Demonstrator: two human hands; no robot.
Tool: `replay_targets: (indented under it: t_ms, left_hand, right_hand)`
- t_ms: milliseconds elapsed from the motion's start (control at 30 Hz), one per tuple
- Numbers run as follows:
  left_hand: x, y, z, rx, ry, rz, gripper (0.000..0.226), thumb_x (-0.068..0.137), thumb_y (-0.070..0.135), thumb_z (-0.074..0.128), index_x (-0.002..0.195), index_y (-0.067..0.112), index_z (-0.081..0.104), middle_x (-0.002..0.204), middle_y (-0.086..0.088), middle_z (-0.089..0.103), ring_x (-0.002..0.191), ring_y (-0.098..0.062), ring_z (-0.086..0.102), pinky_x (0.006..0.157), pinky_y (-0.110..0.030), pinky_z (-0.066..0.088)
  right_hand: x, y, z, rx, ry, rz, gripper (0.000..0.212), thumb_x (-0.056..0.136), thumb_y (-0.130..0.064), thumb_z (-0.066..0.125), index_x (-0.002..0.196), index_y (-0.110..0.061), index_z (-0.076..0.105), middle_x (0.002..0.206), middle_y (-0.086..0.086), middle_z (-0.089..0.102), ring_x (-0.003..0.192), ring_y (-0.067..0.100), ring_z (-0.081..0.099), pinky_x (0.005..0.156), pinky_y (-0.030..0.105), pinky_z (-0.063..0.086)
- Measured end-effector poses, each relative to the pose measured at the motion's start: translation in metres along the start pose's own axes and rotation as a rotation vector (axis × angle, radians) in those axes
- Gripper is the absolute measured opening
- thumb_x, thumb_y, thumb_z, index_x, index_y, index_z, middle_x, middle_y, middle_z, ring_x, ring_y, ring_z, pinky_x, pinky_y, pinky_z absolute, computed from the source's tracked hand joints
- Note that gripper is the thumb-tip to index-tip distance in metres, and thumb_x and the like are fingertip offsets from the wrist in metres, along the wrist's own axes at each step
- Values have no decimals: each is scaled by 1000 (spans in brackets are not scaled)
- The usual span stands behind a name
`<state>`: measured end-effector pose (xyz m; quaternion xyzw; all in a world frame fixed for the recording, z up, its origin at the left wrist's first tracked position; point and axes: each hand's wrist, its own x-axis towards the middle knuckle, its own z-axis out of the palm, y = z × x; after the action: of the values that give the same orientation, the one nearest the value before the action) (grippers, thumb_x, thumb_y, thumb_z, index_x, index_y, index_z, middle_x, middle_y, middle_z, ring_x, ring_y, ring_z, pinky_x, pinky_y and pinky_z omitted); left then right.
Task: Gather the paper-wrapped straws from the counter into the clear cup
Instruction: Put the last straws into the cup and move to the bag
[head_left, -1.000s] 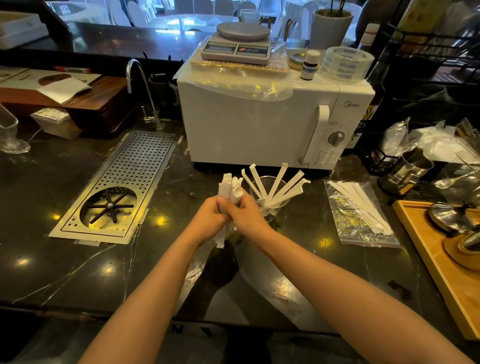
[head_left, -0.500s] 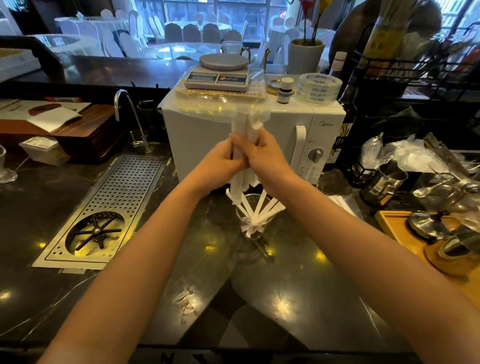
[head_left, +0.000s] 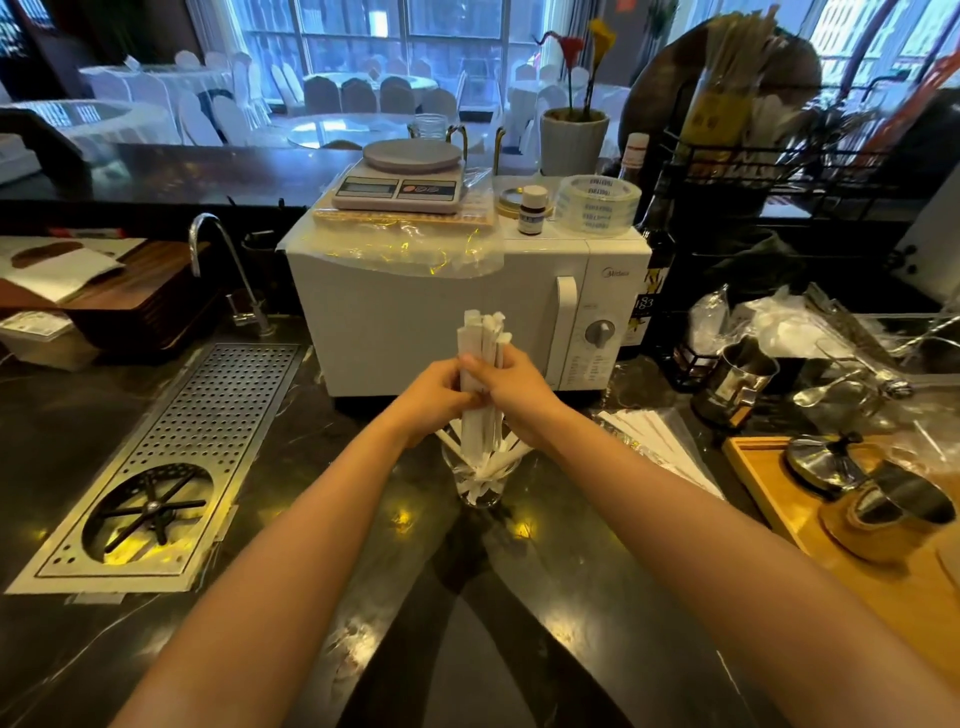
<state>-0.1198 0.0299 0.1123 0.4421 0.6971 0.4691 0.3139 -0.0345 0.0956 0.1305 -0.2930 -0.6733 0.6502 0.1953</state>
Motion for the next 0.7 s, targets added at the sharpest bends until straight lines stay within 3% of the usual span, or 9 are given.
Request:
replay_targets:
  t_ms: [100, 167, 433, 567, 700]
  left_hand:
    - [-1, -8, 1, -13, 12, -23, 36, 85, 7, 55, 121, 10, 51, 87, 12, 60, 80, 1, 59, 58, -6, 51]
    - [-2, -12, 2, -15, 26, -32, 38, 85, 7, 56, 122, 9, 50, 88, 12, 60, 83, -2, 60, 61, -10, 53]
    - [-2, -23, 4, 12, 76, -36, 38, 83, 8, 59, 120, 10, 50, 100, 1, 60, 97, -16, 60, 81, -27, 50]
    - [-2, -25, 1, 32, 107, 5, 32, 84, 11, 59, 114, 21, 52, 92, 11, 61, 92, -10, 61, 71, -18, 52]
    - [-3, -26, -1, 54, 186, 60, 30, 83, 13, 62, 105, 27, 49, 88, 16, 57, 83, -2, 60, 61, -13, 49]
  right_hand:
    - [2, 5, 1, -2, -20, 28, 41, 93, -19, 47, 133, -11, 40, 130, 14, 53, 119, 28, 50, 85, 32, 46]
    - [3, 7, 2, 1, -34, 41, 39, 93, -18, 47, 131, -11, 42, 127, 14, 54, 113, 24, 52, 80, 29, 47]
    - [7, 17, -3, -114, -54, 44, 39, 86, -15, 58, 123, -11, 47, 122, 16, 57, 113, 30, 55, 96, 43, 49]
    - [7, 20, -8, -109, -65, -16, 35, 82, -10, 63, 115, -11, 51, 112, 10, 58, 101, 21, 56, 73, 22, 50]
    - [8, 22, -11, -207, -52, -104, 28, 84, -10, 61, 111, -10, 53, 100, 6, 58, 82, 9, 57, 63, 13, 47]
